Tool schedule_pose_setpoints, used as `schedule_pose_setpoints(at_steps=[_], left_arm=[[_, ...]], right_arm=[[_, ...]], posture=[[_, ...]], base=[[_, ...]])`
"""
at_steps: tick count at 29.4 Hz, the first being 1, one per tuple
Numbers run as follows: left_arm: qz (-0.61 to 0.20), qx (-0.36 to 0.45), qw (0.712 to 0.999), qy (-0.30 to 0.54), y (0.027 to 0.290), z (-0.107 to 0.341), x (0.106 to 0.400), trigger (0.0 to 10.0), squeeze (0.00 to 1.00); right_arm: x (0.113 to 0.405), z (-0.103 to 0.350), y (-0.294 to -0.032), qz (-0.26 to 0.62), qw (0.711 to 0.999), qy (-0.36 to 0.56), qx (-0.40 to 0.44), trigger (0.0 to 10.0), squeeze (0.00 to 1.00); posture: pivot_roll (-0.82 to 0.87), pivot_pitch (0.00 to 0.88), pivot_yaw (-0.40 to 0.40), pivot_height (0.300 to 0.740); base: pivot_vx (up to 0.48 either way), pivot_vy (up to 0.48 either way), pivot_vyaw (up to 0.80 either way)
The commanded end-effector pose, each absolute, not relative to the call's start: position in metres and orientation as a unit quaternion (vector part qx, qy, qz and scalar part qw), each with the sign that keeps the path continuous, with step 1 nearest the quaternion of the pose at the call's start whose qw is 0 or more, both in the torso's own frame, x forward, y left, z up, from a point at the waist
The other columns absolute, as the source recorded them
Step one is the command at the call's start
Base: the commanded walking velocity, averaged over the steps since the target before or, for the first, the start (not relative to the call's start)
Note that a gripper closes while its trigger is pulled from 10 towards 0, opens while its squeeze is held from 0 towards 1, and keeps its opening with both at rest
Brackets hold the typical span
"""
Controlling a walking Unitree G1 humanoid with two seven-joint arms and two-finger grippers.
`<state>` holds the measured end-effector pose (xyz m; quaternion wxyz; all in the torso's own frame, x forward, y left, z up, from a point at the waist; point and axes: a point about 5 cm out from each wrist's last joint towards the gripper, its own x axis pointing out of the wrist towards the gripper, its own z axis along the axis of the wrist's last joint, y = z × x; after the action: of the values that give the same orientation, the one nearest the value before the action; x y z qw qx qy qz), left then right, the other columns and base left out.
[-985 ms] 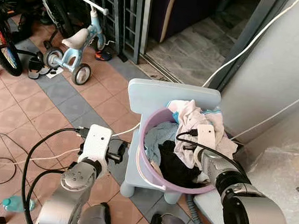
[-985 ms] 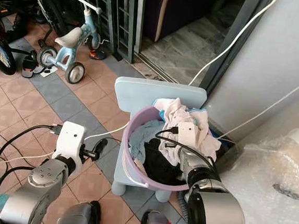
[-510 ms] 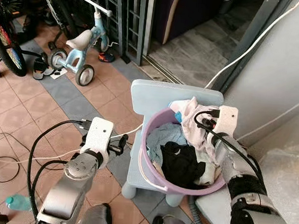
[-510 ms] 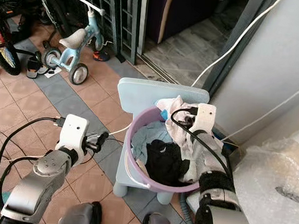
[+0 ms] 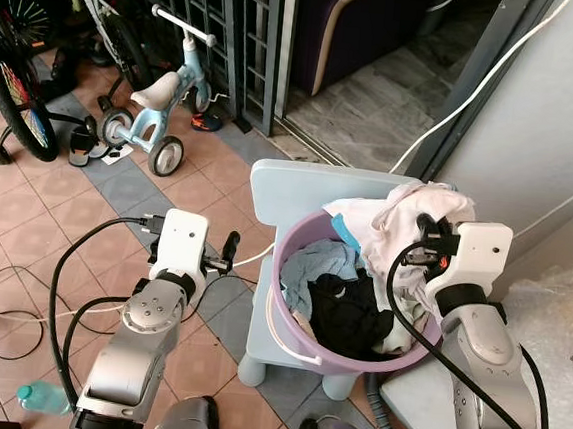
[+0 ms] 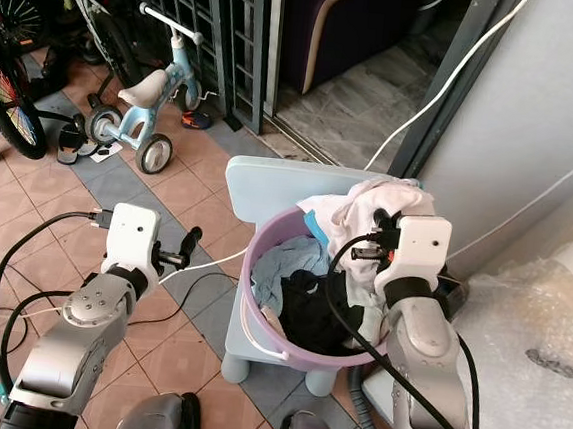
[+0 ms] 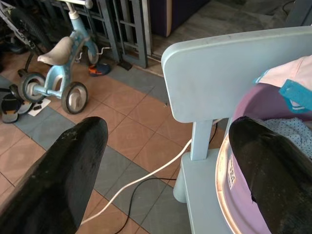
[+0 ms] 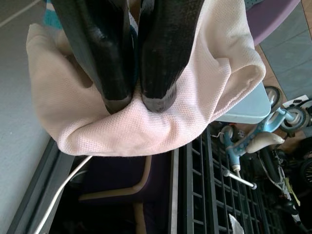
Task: Clothes washing
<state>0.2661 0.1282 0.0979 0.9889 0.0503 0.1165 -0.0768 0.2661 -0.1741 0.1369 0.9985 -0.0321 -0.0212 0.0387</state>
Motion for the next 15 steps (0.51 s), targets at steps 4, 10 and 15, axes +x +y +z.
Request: schedule_pose_setpoints(at_steps=[4, 10, 15], left_arm=[[-0.085, 0.055, 0.989, 0.112, 0.124, 0.097, 0.268, 10.0, 0.00], [-0.074, 0.054, 0.989, 0.118, 0.128, 0.093, 0.265, 10.0, 0.00], [-0.076, 0.055, 0.988, 0.119, 0.127, 0.093, 0.265, 10.0, 0.00]], right_arm=[[0.280, 0.162, -0.171, 0.022, 0.998, -0.055, -0.026, 10.0, 0.00], [0.289, 0.164, -0.173, 0.021, 0.998, -0.051, -0.036, 10.0, 0.00], [0.291, 0.164, -0.169, 0.029, 0.998, -0.049, -0.033, 10.0, 0.00]], posture=[[-0.05, 0.058, 0.028, 0.740], [-0.04, 0.055, 0.022, 0.740], [-0.04, 0.054, 0.021, 0.740]], base=[[0.000, 0.000, -0.65], [-0.132, 0.000, -0.72], [-0.385, 0.000, -0.74]])
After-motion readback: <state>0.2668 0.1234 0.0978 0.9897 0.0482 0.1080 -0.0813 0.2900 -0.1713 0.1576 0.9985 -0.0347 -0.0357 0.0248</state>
